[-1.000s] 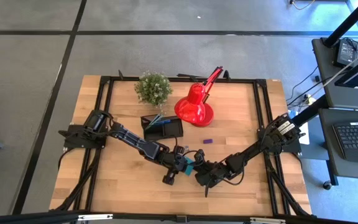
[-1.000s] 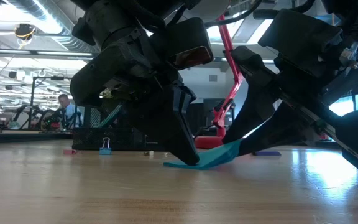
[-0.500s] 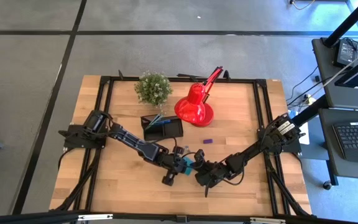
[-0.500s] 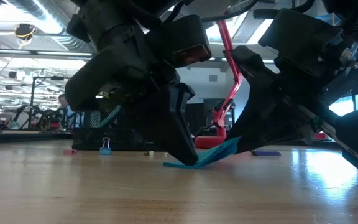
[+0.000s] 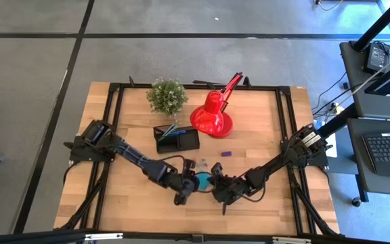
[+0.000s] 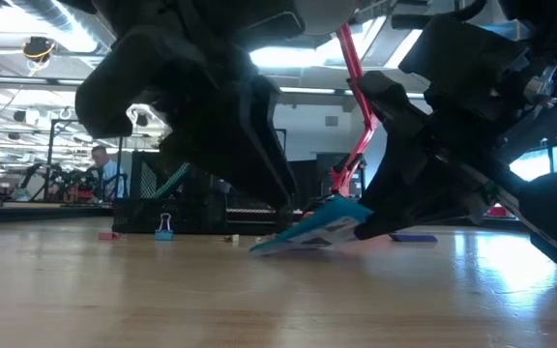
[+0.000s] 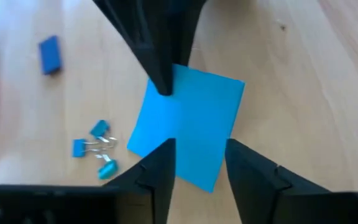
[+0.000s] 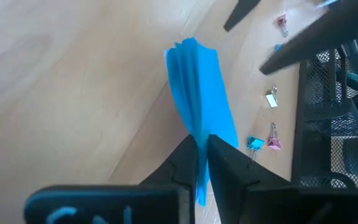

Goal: Pick and place office supplies into organizer
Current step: Put the blue sticky notes into the black desk organizer

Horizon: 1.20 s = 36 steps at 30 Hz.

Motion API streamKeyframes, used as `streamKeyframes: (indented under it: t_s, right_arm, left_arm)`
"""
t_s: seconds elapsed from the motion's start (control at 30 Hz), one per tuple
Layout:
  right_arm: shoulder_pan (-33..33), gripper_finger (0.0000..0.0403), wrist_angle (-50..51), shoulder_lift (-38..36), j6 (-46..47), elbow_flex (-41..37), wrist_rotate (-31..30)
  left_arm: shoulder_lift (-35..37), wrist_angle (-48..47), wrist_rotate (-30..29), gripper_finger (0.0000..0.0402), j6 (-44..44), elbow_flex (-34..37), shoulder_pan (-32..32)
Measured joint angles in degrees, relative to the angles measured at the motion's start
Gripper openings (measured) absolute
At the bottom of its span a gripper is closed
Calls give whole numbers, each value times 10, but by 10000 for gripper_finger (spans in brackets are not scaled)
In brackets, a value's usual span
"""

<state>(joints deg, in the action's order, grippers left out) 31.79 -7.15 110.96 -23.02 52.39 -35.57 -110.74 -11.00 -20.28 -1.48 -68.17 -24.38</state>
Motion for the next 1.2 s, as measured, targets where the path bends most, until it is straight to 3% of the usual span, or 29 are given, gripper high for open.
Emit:
streamKeyframes:
  t_s: [0.27,0.63,1.07,1.2]
  right_arm:
    - [-2,38,22,2,-1,25,-12]
    - [-9,38,34,1,20,47,-34]
    - [-13,38,34,-1,47,66,-44]
    - [-17,38,34,-1,49,66,-44]
  left_arm:
    - [0,-10,-57,169,-39,-1,-27]
    - [0,-55,-155,171,-101,-1,-61]
    - [-46,-56,-168,171,-182,-2,-59]
    - [-46,-55,-209,171,-218,-2,-59]
